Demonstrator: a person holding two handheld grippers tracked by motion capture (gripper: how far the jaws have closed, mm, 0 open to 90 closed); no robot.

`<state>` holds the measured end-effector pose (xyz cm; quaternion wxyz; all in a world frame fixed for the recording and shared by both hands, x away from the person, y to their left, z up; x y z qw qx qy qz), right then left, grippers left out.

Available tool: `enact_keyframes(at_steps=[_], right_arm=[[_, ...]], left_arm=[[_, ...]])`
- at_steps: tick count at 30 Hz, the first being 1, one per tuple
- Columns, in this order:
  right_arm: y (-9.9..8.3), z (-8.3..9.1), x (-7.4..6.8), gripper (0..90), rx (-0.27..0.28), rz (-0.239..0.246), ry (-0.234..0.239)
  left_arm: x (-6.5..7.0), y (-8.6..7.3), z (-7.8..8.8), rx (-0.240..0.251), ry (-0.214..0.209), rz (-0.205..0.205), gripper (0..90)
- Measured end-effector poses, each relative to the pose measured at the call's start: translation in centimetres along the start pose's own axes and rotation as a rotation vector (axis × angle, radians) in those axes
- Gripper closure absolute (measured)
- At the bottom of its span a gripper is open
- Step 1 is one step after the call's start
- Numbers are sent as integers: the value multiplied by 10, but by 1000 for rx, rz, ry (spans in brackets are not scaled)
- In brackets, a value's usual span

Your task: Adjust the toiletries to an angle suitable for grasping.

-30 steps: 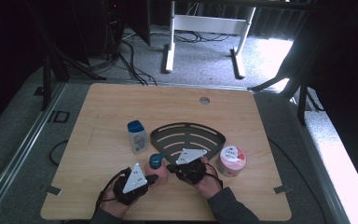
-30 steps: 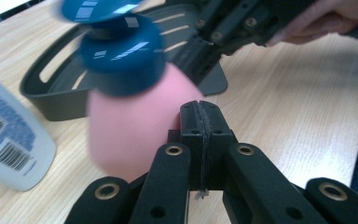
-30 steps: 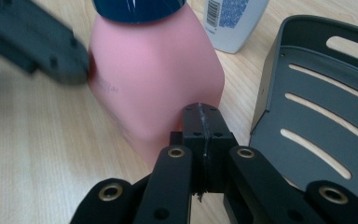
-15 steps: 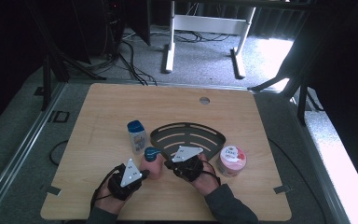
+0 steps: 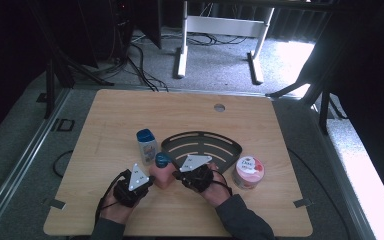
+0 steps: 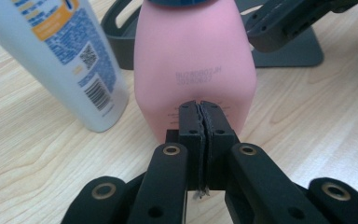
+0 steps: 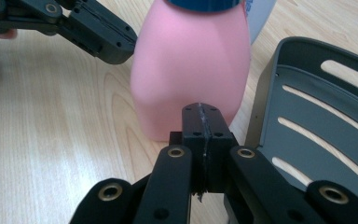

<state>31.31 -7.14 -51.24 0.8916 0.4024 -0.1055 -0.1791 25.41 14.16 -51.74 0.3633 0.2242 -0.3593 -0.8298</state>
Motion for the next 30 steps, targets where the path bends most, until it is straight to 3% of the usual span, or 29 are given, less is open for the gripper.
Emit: enact_keyframes(at_steps=[6, 12, 18, 22, 26, 27, 30], right_arm=[[2, -5, 1, 900, 3, -5, 4], [-7, 4, 6, 900, -8, -17, -10], [-30, 35, 21, 899, -15, -57, -81], [-37, 58, 32, 899, -19, -67, -142], [-40, 69, 39, 899, -16, -75, -167], [-49, 86, 53, 899, -10, -105, -209], [-54, 95, 63, 899, -2, -132, -233]], left_arm=[[-2, 1, -3, -6, 8, 19, 873], [15, 2, -2, -8, -52, -51, 843], [36, 7, -23, -45, -133, -117, 801], [42, 9, -34, -58, -155, -140, 799], [43, 11, -41, -63, -160, -145, 799], [42, 12, -45, -63, -160, -140, 800], [40, 13, -48, -65, -161, -133, 801]])
Point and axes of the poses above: each handheld gripper's, and its own axes: z roughly backward along the jaws, y roughly out of its top, x roughly to its right, the point moved 1 cm from there along -z, roughly forward along the jaws
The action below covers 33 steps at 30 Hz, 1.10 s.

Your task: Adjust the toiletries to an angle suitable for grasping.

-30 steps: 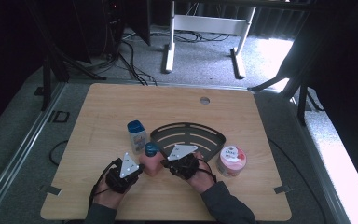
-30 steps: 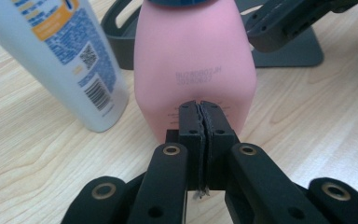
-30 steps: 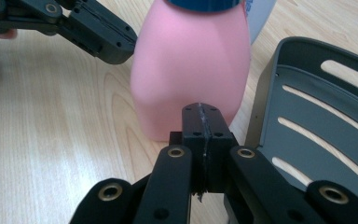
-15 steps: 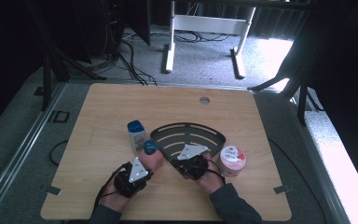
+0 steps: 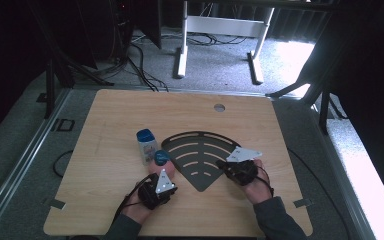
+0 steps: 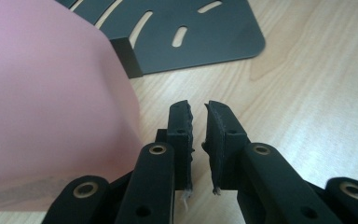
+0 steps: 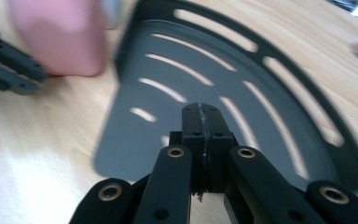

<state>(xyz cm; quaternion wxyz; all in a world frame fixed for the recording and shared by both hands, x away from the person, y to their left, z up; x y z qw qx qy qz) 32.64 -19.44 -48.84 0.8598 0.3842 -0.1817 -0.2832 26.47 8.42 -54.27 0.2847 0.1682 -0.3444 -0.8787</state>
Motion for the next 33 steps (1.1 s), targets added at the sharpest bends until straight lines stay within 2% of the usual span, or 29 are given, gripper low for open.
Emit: enact_keyframes(at_steps=[1, 2, 3, 5, 8, 9, 15, 18, 20, 23, 30, 33], right_arm=[[0, 0, 0, 899, 0, 0, 0], [-2, 3, 6, 898, 0, -10, -14], [-7, 10, 22, 898, -1, -35, -52], [-12, 14, 32, 898, 1, -61, -72], [-15, 16, 38, 898, 3, -76, -80], [-21, 21, 51, 899, 10, -120, -91], [-35, 32, 74, 899, -6, -155, -149], [-43, 37, 85, 900, -10, -188, -168], [-46, 38, 88, 900, -12, -195, -172], [-57, 42, 101, 900, -23, -235, -199], [-74, 36, 113, 900, -70, -288, -206], [-79, 33, 115, 900, -52, -328, -158]], left_arm=[[0, 0, 0, 0, 0, 0, 801], [0, 0, -1, -1, -3, 0, 801], [0, 0, -2, -3, -4, -6, 801], [1, -1, -4, -4, -12, -4, 801], [2, -2, -6, -10, -20, -2, 800], [3, -2, -7, -10, -23, -1, 797], [5, -3, -10, -21, -41, -10, 794], [5, -4, -13, -28, -43, -11, 794], [5, -4, -13, -30, -45, -11, 794], [5, -4, -14, -29, -45, -11, 790], [6, -5, -16, -35, -47, -12, 786], [6, -5, -16, -35, -50, -10, 785]])
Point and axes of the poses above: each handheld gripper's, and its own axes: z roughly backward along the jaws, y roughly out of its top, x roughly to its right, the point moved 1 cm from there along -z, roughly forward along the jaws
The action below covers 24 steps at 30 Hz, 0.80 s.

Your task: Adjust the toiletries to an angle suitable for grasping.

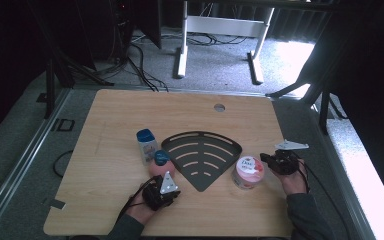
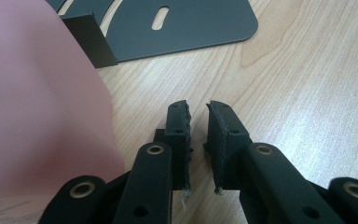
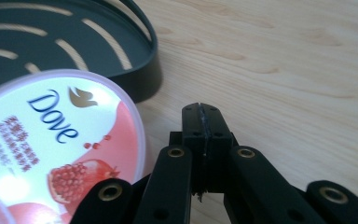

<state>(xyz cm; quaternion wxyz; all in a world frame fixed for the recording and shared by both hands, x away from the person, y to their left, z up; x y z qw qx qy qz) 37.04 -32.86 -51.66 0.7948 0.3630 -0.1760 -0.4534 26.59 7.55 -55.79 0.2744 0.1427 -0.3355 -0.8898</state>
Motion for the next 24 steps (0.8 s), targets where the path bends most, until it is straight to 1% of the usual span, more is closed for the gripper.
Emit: enact_keyframes(at_steps=[2, 6, 12, 15, 19, 24], right_arm=[[-2, -1, 1, 900, -2, -6, 14], [-3, -2, -3, 900, -7, 21, 41], [3, -1, -5, 900, 5, 37, 43], [7, -3, -6, 900, -7, 45, 45], [7, -2, -6, 900, -13, 47, 62], [7, -4, -12, 900, -25, 81, 78]], left_arm=[[0, 0, 0, 2, -2, 2, 785], [0, 0, 0, 4, -4, 2, 785], [1, 0, -1, 8, -9, 3, 785], [1, 0, -1, 8, -9, 1, 785], [1, 0, -1, 12, -16, 6, 785], [1, 0, -2, 13, -19, 9, 785]])
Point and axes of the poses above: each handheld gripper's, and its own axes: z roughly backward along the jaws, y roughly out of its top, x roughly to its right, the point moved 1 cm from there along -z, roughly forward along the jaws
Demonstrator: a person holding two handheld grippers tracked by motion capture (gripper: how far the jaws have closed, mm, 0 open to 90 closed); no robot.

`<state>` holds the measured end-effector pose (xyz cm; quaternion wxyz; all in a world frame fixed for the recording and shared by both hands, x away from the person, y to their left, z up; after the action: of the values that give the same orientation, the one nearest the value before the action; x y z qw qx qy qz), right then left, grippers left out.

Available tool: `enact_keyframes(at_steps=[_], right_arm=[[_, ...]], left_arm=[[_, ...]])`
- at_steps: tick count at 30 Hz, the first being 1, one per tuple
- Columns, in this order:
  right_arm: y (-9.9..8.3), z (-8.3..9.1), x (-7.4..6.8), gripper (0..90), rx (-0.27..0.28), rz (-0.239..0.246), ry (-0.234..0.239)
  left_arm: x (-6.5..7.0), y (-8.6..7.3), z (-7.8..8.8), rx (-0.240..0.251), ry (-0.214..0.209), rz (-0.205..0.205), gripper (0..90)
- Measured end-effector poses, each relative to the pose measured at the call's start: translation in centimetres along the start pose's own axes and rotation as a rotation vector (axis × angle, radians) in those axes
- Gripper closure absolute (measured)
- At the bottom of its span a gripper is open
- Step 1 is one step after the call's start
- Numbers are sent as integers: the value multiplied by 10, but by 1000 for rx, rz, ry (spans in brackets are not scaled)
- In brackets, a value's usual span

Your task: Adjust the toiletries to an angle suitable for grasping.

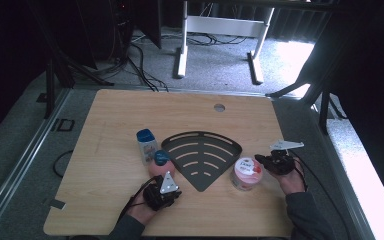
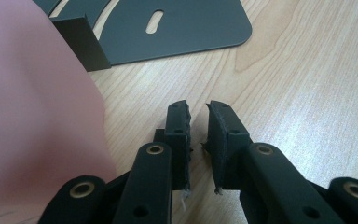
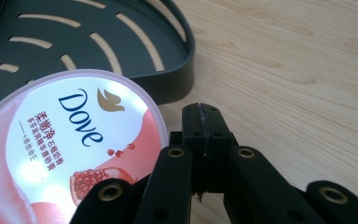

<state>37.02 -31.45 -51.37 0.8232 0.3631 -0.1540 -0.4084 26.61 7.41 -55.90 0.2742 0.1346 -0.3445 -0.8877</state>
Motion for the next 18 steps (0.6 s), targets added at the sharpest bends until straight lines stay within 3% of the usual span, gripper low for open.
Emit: enact_keyframes(at_steps=[8, 18], right_arm=[[4, -4, -10, 900, -8, 40, 30], [4, -6, -19, 900, -8, 53, 47]], left_arm=[[0, 0, 0, 1, -2, -1, 784], [1, 0, 0, 2, -4, -2, 784]])
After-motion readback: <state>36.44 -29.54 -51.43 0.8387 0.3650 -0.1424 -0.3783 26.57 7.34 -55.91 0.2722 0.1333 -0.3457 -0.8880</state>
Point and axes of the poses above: each handheld gripper's, and its own axes: z roughly backward along the jaws, y roughly out of its top, x roughly to its right, the point moved 1 cm from there along -z, roughly forward along the jaws
